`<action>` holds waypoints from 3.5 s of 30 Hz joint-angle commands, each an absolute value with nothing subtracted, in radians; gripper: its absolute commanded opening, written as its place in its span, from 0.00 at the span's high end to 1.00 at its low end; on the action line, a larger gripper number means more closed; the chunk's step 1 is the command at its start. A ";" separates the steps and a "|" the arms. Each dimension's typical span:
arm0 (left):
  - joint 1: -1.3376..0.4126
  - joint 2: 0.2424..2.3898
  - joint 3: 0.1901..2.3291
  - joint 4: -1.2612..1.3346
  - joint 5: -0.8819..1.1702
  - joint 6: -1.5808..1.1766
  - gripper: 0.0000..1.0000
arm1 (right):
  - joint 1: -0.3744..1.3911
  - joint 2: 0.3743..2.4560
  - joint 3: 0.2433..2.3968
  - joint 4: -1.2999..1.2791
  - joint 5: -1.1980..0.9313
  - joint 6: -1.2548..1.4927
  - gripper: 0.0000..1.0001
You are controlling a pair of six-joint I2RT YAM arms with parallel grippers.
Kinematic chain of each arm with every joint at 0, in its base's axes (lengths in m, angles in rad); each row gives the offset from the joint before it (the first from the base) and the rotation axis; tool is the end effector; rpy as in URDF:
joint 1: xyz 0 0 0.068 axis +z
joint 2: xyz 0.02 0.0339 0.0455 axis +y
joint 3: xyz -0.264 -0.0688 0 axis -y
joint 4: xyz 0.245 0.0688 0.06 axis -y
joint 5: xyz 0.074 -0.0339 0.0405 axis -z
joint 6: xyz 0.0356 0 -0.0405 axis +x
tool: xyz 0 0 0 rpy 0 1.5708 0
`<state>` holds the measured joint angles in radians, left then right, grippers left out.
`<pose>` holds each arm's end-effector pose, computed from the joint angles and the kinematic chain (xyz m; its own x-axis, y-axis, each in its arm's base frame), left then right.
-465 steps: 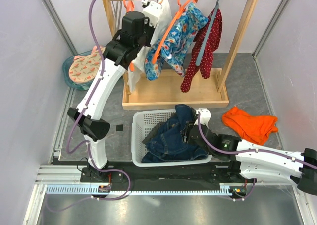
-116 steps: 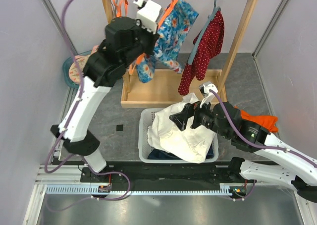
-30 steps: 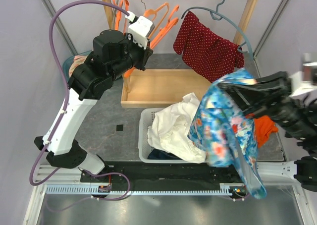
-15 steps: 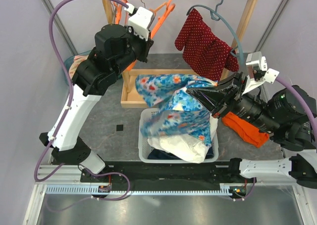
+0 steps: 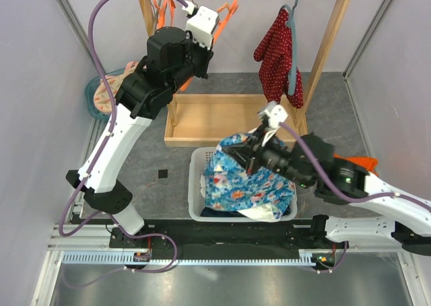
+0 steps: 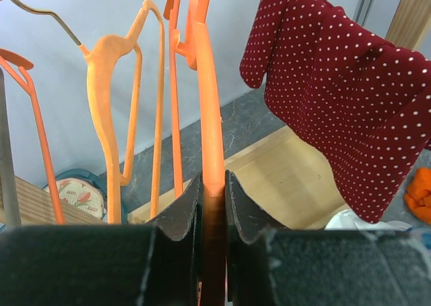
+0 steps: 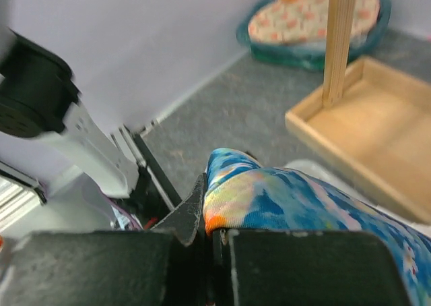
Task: Remove the skirt from the hanger
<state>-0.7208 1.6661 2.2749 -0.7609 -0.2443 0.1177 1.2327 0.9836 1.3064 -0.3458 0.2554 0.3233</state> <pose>0.2454 -0.2041 0.5492 -0.0589 0.2034 -0.9773 0.4709 0.8689 0.1525 0.0733 0.1814 0.4654 -0.2706 0.1571 -0.9498 -0.7836 0.5371 0.3121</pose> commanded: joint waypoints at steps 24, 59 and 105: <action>-0.558 1.744 2.385 -0.733 -0.020 -0.138 0.98 | 1.039 1.195 0.597 0.229 -0.087 0.713 1.00; -0.560 1.482 2.234 -0.678 0.061 0.051 0.13 | 0.980 1.364 0.829 0.074 -0.075 0.663 0.56; -0.606 1.387 2.086 -0.661 0.126 0.044 0.02 | 0.812 1.577 2.247 -0.522 0.885 0.133 0.16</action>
<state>-0.6044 1.4303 2.1014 -0.6998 0.1329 0.0105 0.8478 1.5547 2.2616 -0.5140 0.8719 0.0940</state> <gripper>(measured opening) 0.980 0.850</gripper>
